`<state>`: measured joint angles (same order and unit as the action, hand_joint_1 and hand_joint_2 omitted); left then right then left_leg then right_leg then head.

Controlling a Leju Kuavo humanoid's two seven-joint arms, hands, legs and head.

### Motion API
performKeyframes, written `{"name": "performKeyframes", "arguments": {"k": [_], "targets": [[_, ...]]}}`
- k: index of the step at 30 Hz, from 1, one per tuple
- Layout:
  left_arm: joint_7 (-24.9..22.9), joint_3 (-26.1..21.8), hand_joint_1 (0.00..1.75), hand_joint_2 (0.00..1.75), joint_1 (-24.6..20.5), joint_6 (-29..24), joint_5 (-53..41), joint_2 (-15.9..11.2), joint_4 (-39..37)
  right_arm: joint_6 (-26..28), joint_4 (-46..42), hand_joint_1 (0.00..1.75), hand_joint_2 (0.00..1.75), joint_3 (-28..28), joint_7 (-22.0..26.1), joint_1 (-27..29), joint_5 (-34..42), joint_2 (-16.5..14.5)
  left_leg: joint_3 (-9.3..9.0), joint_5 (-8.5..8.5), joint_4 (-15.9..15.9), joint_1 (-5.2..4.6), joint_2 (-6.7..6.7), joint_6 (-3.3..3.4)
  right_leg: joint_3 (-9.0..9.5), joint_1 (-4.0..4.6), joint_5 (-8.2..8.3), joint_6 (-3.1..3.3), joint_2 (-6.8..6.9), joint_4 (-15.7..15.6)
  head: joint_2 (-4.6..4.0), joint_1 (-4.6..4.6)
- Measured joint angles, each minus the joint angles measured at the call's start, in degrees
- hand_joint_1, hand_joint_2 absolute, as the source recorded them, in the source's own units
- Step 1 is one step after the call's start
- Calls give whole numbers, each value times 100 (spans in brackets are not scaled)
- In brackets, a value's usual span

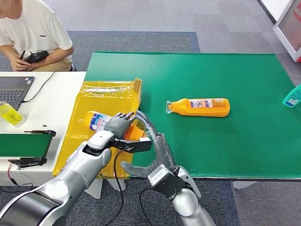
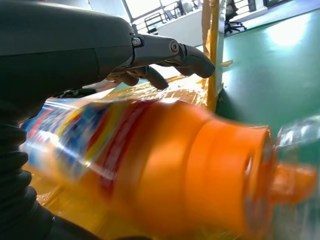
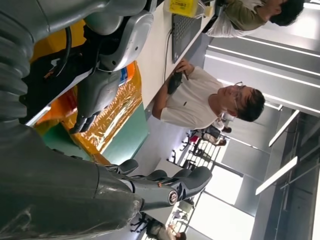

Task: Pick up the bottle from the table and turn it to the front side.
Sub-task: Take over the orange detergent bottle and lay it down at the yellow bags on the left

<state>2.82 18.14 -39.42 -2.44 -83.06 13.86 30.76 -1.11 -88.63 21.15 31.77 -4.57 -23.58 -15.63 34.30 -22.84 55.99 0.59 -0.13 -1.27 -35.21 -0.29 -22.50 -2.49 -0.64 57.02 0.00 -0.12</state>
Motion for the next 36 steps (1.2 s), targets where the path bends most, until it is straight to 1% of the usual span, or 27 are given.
{"name": "performKeyframes", "arguments": {"k": [2, 7, 11, 17, 19, 21, 23, 25, 28, 31, 33, 34, 36], "targets": [[-44, -3, 0, 0, -1, -11, 18, -10, -3, 4, 1, 0, 175, 3, -21, -1, -8, 2, 0, 0, 0, 0, 0, 0, 0, 0, 0, 0, 0, 0, 0, 1], [-407, -11, 0, 0, -46, 24, -142, -66, -11, 49, 7, 0, 175, 0, -55, 0, -96, 10, 0, 0, 0, 0, 0, 0, 0, 0, 0, 0, 0, 0, 0, 0], [-457, -47, 0, 0, -86, 11, -122, -121, -15, 77, 7, 0, 175, -3, -54, 0, -118, 14, 0, 0, 0, 0, 0, 0, 0, 0, 0, 0, 0, 0, 0, 0], [-414, -68, 0, 0, -88, -11, -90, -166, -17, 92, 7, 0, 175, -7, -54, 1, -158, 15, 0, 0, 0, 0, 0, 0, -1, 0, 0, 0, 0, 0, 0, 0], [-277, -119, 0, 0, -63, -117, 28, -177, 8, 98, 7, 0, 175, -13, -56, 4, -193, 15, 0, 0, 0, 0, 0, 0, -1, 0, 0, 0, 0, 0, 0, 0], [-30, -206, 0, 0, 23, -275, 285, -179, 147, 110, 7, 0, 175, -21, -67, 11, -233, 16, 0, 0, 0, 0, 1, 0, -1, 0, 0, 0, 0, 0, 0, 1], [278, -316, 0, 0, 237, -380, 725, -174, 560, 155, 7, 0, 175, -30, -91, 35, -288, 17, 0, 0, 0, 0, 1, 0, -1, 0, 0, 0, -1, 0, 0, 0], [517, -425, 0, 0, 574, -415, 1249, -163, 1276, 237, 7, 0, 175, -34, -121, 72, -354, 23, 2, -1, 0, 0, 1, 0, -2, -1, -1, 0, -2, 0, 0, -1], [830, -534, 0, 0, 1239, -430, 2116, -128, 2661, 453, 4, 0, 175, -36, -175, 146, -469, 37, 3, -5, 0, 0, 3, 0, -5, -1, -5, 1, -2, 0, 0, -2], [1190, -587, 0, 0, 2071, -373, 3115, 1, 4270, 760, -40, 0, 175, -39, -237, 280, -613, 57, 4, -14, 0, 0, 4, 2, -6, -1, -15, -1, -1, 0, 0, 0], [1238, -586, 0, 0, 2526, -305, 3358, 71, 5166, 845, -100, 0, 175, -45, -258, 351, -662, 72, 5, -18, 0, 0, 4, 3, -8, -1, -18, -1, -2, 0, 0, 1], [1238, -586, 0, 0, 2682, -289, 3392, 86, 5488, 855, -125, 0, 175, -48, -264, 372, -676, 78, 5, -18, 0, 0, 4, 3, -8, -1, -19, -1, -2, 0, 0, 0], [1351, -596, 0, 87, 2933, -302, 3617, 107, 5995, 897, -164, 0, 175, -53, -286, 398, -733, 84, 6, -19, 0, 0, 4, 3, -7, -1, -20, 0, -1, 0, 0, -1]]}}
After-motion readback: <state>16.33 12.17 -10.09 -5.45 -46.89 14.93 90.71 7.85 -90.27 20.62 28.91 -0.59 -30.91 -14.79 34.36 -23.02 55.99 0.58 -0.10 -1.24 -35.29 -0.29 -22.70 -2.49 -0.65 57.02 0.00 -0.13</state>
